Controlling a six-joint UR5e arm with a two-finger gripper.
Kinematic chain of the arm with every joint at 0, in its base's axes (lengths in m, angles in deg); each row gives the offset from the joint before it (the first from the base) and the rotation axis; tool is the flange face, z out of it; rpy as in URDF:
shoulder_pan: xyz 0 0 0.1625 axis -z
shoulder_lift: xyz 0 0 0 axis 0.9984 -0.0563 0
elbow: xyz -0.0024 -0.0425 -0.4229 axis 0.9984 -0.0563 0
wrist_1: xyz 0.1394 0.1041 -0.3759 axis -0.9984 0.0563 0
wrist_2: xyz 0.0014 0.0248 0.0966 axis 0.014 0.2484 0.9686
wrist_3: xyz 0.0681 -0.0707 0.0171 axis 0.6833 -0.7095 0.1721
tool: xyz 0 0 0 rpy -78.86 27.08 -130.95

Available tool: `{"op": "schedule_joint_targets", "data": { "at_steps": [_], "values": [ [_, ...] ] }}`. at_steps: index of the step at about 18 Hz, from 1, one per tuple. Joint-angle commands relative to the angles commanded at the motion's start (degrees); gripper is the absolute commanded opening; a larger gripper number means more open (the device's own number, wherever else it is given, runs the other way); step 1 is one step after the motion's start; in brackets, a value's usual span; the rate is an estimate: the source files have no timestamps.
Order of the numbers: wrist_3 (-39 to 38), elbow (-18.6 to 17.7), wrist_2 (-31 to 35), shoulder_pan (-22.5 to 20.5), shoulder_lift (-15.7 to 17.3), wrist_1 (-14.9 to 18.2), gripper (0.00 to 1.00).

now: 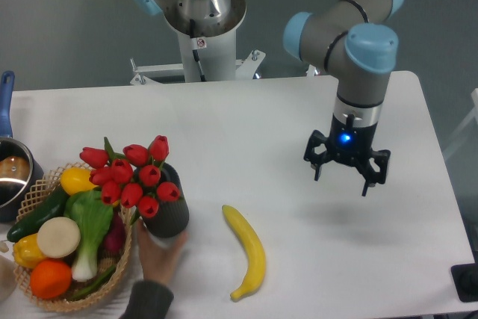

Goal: Pick up the flowers from the vase
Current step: 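Move the open gripper toward the red tulip stems above the grey vase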

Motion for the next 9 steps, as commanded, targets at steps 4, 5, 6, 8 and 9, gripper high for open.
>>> {"op": "schedule_joint_targets", "data": {
  "at_steps": [4, 5, 6, 8, 9],
  "values": [
    [0.4, -0.9, -11.0, -0.3, 0.4, 0.0, 1.0],
    [0.4, -1.1, -14.0, -0.2, 0.6, -0.1, 1.0],
    [0.5, -1.1, -16.1, 0.1, 1.0, -0.1, 1.0],
    [0.7, -1.6, -19.1, 1.5, 1.0, 0.0, 1.0],
    [0.7, -1.9, -20.6, 2.5, 1.0, -0.1, 1.0]
  ]
}}
